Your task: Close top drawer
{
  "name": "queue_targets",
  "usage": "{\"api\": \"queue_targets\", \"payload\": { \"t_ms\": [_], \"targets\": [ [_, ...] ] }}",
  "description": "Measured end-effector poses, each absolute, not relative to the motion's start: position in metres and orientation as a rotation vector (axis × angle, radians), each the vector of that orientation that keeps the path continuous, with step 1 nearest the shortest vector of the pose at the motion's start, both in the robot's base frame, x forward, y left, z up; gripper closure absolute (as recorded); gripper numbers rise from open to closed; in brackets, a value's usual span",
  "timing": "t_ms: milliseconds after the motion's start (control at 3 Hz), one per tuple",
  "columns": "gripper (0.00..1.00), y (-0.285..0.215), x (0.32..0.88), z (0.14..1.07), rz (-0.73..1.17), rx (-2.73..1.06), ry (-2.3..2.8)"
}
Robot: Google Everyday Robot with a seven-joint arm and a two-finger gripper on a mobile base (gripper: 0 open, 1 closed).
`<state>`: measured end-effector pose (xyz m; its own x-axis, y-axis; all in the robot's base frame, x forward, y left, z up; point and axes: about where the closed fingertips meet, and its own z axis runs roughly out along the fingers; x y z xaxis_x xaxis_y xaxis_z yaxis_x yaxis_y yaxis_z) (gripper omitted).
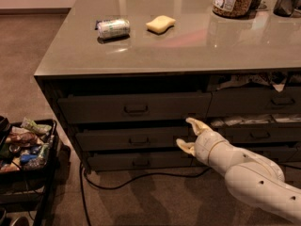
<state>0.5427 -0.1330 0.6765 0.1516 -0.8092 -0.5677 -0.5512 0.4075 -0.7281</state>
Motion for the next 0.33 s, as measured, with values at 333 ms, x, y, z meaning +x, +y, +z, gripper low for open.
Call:
{"api": "queue_targets", "payload": {
  "t_ms": [333],
  "targets": [
    [0.0, -0.133, 0.5427, 0.6765, -0.283, -1.261, 1.521]
  ]
}}
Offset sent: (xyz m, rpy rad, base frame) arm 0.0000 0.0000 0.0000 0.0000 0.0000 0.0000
